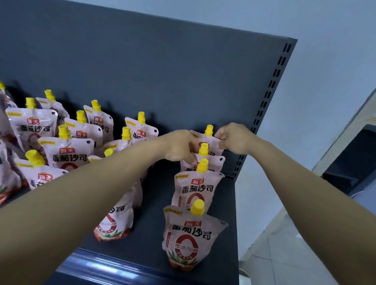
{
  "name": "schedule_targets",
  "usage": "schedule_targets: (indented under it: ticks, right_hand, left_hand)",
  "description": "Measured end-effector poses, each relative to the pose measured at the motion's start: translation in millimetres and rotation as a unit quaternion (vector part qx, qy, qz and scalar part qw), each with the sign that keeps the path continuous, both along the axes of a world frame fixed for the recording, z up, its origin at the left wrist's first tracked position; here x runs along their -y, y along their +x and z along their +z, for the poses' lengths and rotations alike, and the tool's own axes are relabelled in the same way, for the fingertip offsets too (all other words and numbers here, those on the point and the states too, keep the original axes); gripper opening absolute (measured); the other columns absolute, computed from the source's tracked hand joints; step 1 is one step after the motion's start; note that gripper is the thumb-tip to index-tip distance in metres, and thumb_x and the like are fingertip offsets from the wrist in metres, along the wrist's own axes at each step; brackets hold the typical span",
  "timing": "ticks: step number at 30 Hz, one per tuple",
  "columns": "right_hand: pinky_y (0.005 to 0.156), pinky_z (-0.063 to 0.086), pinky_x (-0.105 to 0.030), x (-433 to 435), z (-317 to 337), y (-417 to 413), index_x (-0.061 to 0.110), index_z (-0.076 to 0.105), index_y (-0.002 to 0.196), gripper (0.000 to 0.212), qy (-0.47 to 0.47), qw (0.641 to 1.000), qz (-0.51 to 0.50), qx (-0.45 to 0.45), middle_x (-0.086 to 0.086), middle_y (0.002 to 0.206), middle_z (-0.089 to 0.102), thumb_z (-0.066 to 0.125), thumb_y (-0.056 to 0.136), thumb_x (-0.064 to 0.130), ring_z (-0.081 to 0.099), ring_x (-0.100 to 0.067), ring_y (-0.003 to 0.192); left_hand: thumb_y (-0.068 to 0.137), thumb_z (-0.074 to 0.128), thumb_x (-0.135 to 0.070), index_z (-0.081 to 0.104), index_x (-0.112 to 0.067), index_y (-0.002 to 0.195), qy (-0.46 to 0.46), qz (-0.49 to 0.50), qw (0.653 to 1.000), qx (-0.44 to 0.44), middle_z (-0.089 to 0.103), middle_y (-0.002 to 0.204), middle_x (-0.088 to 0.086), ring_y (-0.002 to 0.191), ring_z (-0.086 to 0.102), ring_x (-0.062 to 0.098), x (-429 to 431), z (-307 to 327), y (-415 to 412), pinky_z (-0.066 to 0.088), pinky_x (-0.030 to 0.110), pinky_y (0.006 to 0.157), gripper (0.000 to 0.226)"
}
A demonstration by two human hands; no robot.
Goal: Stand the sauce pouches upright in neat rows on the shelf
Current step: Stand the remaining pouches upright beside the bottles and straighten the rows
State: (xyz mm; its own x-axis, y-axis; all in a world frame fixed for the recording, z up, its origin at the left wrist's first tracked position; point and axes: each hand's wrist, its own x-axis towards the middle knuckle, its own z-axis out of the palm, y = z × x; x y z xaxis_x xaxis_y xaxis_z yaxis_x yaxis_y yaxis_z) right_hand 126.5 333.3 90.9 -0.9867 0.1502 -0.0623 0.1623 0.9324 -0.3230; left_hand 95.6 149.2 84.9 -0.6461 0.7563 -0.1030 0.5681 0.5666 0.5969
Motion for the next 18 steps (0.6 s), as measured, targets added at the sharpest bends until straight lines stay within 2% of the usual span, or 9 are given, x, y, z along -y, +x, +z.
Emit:
schedule_targets:
  ticks: [2,3,4,6,8,10,12,16,18]
  right_hand:
    - [0.070,0.040,-0.028,-1,-4,-3,-0.005,0.061,0.082,0.014,0.012,1.000,-0.002,0.007,-0.016,0.080,0.053,0.061,0.085,0.008,0.051,-0.031,0.077]
    - [0.065,0.033,-0.027,-2,-6,-5,-0.002,0.051,0.066,0.024,0.011,1.000,-0.005,0.010,-0.015,0.074,0.043,0.060,0.086,0.008,0.045,-0.039,0.072]
    - [0.062,0.030,-0.027,-3,-9,-6,0.004,0.042,0.057,0.034,0.011,1.000,-0.002,0.011,-0.015,0.071,0.040,0.059,0.086,0.008,0.047,-0.044,0.073]
    - [0.060,0.031,-0.028,-5,-14,-6,0.007,0.043,0.055,0.037,-0.003,1.000,-0.009,0.002,-0.014,0.067,0.043,0.058,0.088,0.010,0.055,-0.037,0.066]
    - [0.059,0.031,-0.029,-7,-17,-7,0.002,0.047,0.056,0.035,-0.006,1.000,-0.013,-0.007,-0.009,0.062,0.042,0.057,0.090,0.009,0.047,-0.025,0.061]
    - [0.055,0.026,-0.029,-9,-17,-8,0.009,0.036,0.049,0.045,0.006,1.000,-0.010,-0.019,-0.003,0.056,0.032,0.055,0.089,0.008,0.033,-0.018,0.055]
    - [0.055,0.024,-0.029,-12,-17,-9,0.012,0.031,0.047,0.049,0.000,0.999,-0.012,-0.035,-0.001,0.054,0.028,0.054,0.089,0.007,0.026,-0.016,0.053]
    - [0.057,0.026,-0.029,-15,-21,-8,0.012,0.032,0.046,0.049,-0.019,0.998,-0.025,-0.056,-0.001,0.054,0.029,0.054,0.089,0.005,0.026,-0.016,0.053]
    - [0.054,0.025,-0.028,-15,-23,-8,0.012,0.033,0.046,0.049,-0.029,0.997,-0.035,-0.069,-0.001,0.053,0.030,0.055,0.089,0.005,0.026,-0.016,0.052]
  left_hand:
    - [0.079,0.067,-0.005,0.065,-0.017,0.080,-0.004,-0.009,1.000,0.005,0.056,0.069,-0.012,0.068,0.051,0.006,-2,-2,-1,0.039,0.017,0.062,0.012]
    - [0.080,0.067,-0.005,0.066,-0.017,0.081,-0.008,-0.011,1.000,0.007,0.059,0.071,-0.009,0.071,0.052,0.009,-3,-3,-2,0.042,0.019,0.065,0.012]
    - [0.081,0.066,-0.006,0.069,-0.015,0.085,-0.014,-0.011,1.000,0.009,0.062,0.077,-0.004,0.075,0.055,0.012,-3,-4,-4,0.045,0.023,0.070,0.010]
    - [0.082,0.066,-0.008,0.070,-0.012,0.091,-0.025,-0.006,0.999,0.026,0.064,0.086,0.003,0.081,0.059,0.018,-4,-6,-7,0.053,0.031,0.073,0.010]
    - [0.083,0.067,-0.009,0.071,-0.009,0.091,-0.024,-0.003,0.999,0.044,0.066,0.088,0.006,0.084,0.062,0.021,-4,-8,-10,0.057,0.031,0.069,0.010]
    - [0.082,0.068,-0.008,0.071,-0.007,0.088,-0.013,0.002,0.998,0.059,0.067,0.087,0.009,0.084,0.064,0.023,-5,-10,-12,0.059,0.033,0.071,0.007]
    - [0.081,0.068,-0.005,0.071,-0.005,0.086,0.003,0.012,0.998,0.066,0.067,0.086,0.012,0.084,0.066,0.026,-6,-11,-14,0.059,0.037,0.075,0.006]
    - [0.080,0.068,-0.001,0.072,-0.006,0.086,0.028,0.020,0.998,0.058,0.067,0.085,0.012,0.080,0.066,0.023,-9,-17,-18,0.059,0.030,0.069,0.008]
    - [0.080,0.068,-0.001,0.072,-0.006,0.081,0.033,0.022,0.998,0.052,0.066,0.082,0.011,0.080,0.066,0.024,-10,-18,-19,0.059,0.035,0.073,0.007]
